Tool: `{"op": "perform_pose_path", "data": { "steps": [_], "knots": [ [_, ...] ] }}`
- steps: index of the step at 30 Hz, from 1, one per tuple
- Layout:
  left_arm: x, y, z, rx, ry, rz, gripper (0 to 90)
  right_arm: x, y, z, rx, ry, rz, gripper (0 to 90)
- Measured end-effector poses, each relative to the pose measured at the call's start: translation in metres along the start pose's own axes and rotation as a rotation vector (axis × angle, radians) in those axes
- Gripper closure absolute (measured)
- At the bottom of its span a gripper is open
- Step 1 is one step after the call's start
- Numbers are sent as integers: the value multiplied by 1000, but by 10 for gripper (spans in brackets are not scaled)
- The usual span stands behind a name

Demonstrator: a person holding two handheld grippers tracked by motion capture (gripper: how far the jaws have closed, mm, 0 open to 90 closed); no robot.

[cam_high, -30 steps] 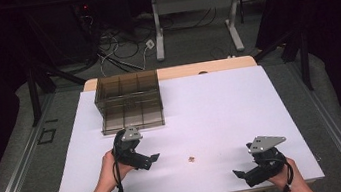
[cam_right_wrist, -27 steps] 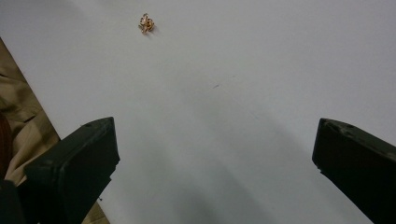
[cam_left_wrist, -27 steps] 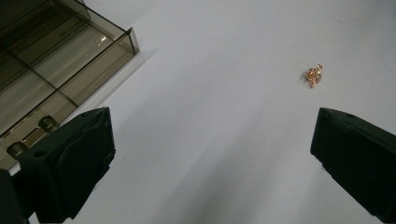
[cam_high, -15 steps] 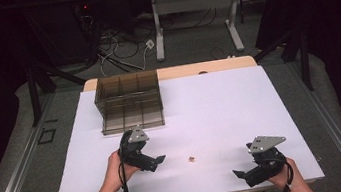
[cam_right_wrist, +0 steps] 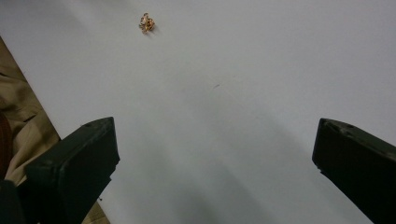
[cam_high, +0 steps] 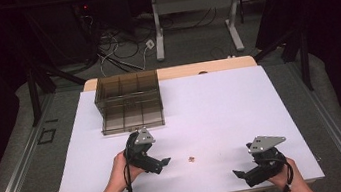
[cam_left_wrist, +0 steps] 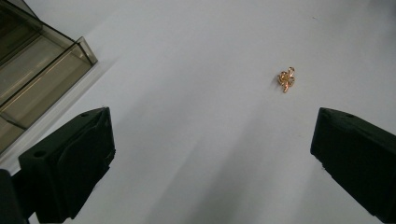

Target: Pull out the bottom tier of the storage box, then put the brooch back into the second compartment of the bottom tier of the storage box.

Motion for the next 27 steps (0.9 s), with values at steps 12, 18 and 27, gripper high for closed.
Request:
{"op": "perform_pose_path", "data": {
  "steps": [12,18,27],
  "knots": [
    [-7,3,-11,-29,-21,13,0,-1,0,0,-3,3,-11,0],
    [-9,5,-16,-33,-38,23,0,0,0,0,-1,-2,-6,0],
    [-16,8,-27,-29,-34,2,0,-2,0,0,5,-5,-7,0]
  ]
}}
Point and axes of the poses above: each handheld gripper's, and its own axes: x roughly backward along the jaws, y roughly out of its top, z roughly to its left, the point moved 4 cm from there along -x, roughly forward along the jaws, and after that the axes turned 15 degrees about y, right-handed, at the moved point
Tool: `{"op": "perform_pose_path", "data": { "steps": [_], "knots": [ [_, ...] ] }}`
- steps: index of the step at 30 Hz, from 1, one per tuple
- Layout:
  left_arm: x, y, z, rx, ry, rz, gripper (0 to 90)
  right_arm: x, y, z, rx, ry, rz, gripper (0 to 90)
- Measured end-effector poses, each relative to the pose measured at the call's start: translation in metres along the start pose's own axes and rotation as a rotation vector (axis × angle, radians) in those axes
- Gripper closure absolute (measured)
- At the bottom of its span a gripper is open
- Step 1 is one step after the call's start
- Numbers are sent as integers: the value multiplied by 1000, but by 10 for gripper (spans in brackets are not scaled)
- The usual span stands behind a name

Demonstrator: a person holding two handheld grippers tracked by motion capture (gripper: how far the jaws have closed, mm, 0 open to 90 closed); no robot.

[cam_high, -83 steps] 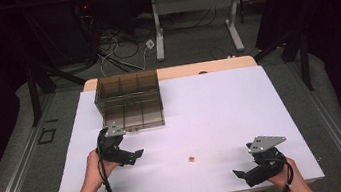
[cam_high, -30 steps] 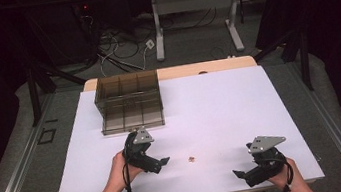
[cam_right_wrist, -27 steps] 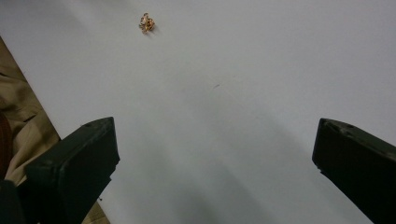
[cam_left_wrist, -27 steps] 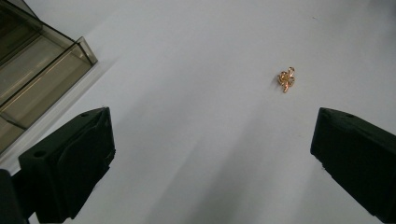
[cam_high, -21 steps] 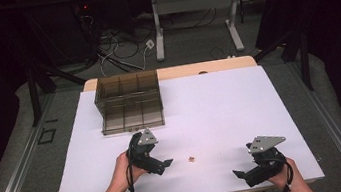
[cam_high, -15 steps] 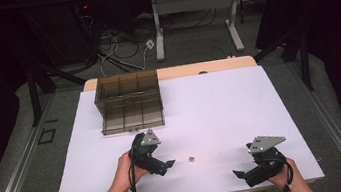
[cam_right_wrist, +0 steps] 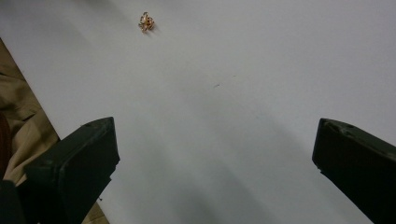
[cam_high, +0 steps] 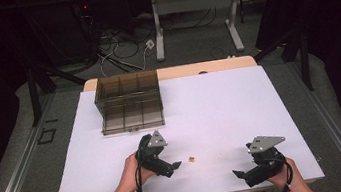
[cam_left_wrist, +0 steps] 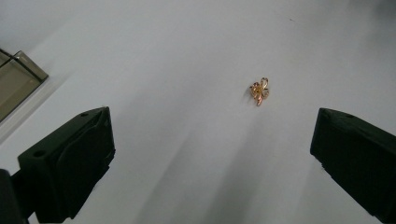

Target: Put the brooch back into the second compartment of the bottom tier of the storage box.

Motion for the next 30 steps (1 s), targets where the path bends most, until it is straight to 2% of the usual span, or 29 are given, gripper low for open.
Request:
{"op": "perform_pose_path", "data": {
  "steps": [11,19,24,29,30],
  "knots": [
    [-13,5,-12,-15,-3,8,0,0,0,0,-3,2,-3,0],
    [-20,6,-17,-28,-27,17,9,0,0,0,-9,7,-4,0],
    [-25,7,-21,-40,-42,14,79,0,0,0,2,5,0,0],
    [-28,9,-23,-47,-65,19,163,0,-1,0,-9,10,-1,0],
    [-30,9,-24,-39,-66,6,165,0,-1,0,-10,10,-2,0]
  ]
}}
Point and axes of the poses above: each handheld gripper's, and its own axes: x roughly backward along the jaws, y roughly out of its top, z roughly to its left, the point moved 4 cm from there along -x, roughly forward along the jaws, and after that the axes turned 15 degrees about y, right-handed, at the moved point
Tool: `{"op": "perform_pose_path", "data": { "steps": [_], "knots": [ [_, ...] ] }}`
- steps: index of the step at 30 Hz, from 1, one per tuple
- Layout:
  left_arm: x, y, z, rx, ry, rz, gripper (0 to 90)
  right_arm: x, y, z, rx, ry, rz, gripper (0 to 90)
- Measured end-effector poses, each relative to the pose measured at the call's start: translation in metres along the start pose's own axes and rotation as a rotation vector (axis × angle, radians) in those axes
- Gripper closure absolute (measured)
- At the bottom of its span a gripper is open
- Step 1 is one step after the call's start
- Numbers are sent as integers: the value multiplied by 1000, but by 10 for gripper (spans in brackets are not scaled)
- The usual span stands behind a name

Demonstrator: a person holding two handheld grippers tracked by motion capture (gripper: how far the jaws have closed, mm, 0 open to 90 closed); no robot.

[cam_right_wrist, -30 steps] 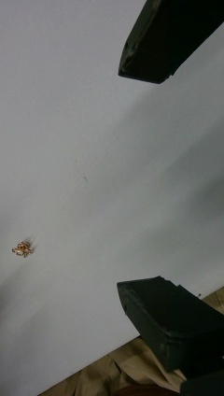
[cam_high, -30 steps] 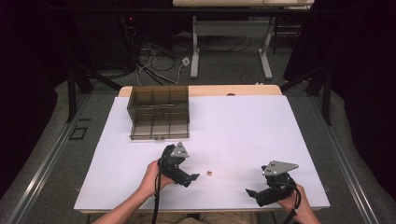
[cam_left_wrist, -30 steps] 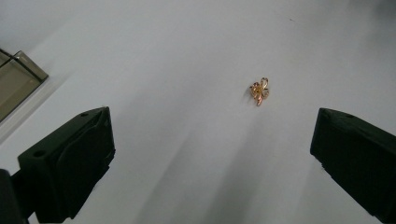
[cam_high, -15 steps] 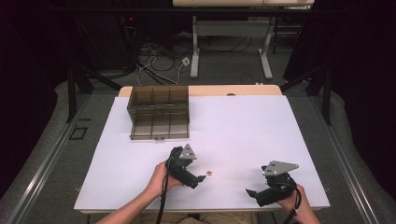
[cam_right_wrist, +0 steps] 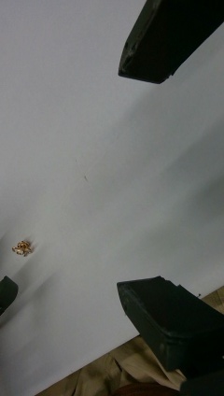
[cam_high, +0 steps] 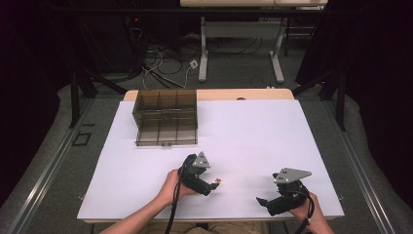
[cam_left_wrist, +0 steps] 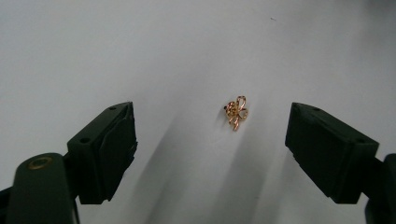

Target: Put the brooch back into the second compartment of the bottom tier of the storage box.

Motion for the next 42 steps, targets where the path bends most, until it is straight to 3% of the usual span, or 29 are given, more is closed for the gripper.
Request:
{"op": "perform_pose_path", "data": {
  "steps": [4,19,20,21,31,37,42],
  "knots": [
    [-4,1,-2,-25,-18,9,231,1,0,0,6,1,12,0],
    [-16,5,-12,-30,-66,-11,522,0,0,0,6,0,-2,0],
    [-16,5,-12,-28,-72,-14,536,2,0,0,4,3,29,0],
    [-16,5,-12,-34,-82,-6,550,0,0,0,5,3,7,0],
    [-18,4,-11,-37,-54,-10,707,1,0,0,8,6,13,0],
    [-16,4,-12,-94,-42,-2,766,0,0,0,9,4,16,0],
    [-14,4,-12,-112,-41,-11,791,0,0,0,4,4,16,0]
  ]
}}
Point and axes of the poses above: each handheld gripper's, and its own axes: x roughly backward along the jaws, y roughly out of its top, z roughly to its left, the point moved 4 cm from there along -x, roughly forward along the jaws, and after that the axes turned 15 degrees about y, right-handed, at the moved point
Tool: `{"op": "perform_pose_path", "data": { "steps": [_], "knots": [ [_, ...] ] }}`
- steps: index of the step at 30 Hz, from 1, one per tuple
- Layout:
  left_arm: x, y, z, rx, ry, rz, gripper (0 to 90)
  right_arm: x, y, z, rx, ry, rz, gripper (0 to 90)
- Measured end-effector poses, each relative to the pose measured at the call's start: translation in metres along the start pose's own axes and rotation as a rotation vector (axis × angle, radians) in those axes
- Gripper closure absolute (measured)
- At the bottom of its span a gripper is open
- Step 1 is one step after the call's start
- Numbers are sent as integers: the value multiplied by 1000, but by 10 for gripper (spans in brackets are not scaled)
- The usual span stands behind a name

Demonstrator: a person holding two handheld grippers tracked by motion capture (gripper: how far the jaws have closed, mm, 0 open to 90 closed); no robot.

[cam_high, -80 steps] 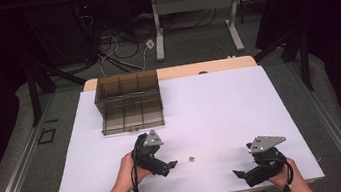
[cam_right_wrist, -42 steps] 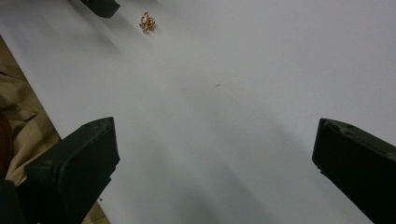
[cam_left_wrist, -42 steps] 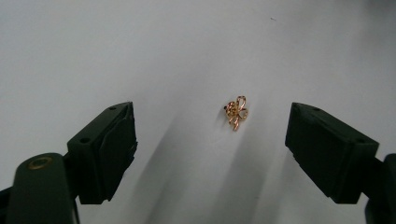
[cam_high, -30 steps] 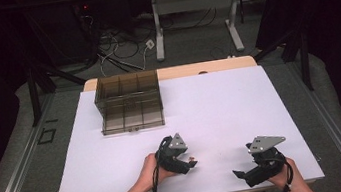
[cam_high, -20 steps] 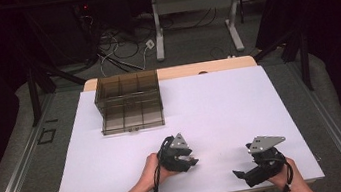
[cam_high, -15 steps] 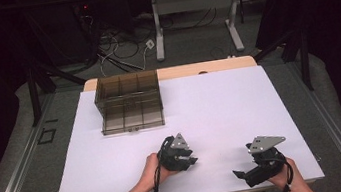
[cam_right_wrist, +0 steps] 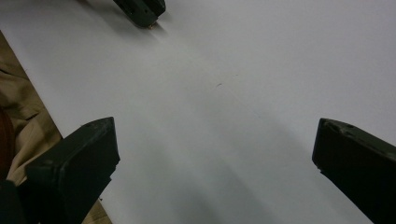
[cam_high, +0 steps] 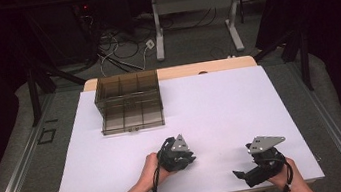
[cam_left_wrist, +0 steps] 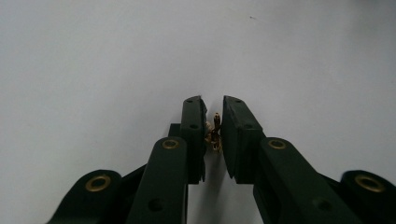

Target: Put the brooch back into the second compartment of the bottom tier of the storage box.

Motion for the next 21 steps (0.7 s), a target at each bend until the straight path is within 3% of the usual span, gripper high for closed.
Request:
{"op": "perform_pose_path", "data": {
  "steps": [12,21],
  "knots": [
    [2,2,-2,-26,2,-7,810,0,0,0,1,2,-2,0],
    [4,1,-3,-16,-7,-8,815,0,0,1,1,-2,-5,0]
  ]
}}
Point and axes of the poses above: each handheld gripper's, and its own axes: x roughly backward along the jaws, y roughly out of its top, z roughly to its left, the point moved 4 cm from there along -x, roughly forward along the jaws, and after that the axes turned 15 degrees about y, right-handed, at the moved point
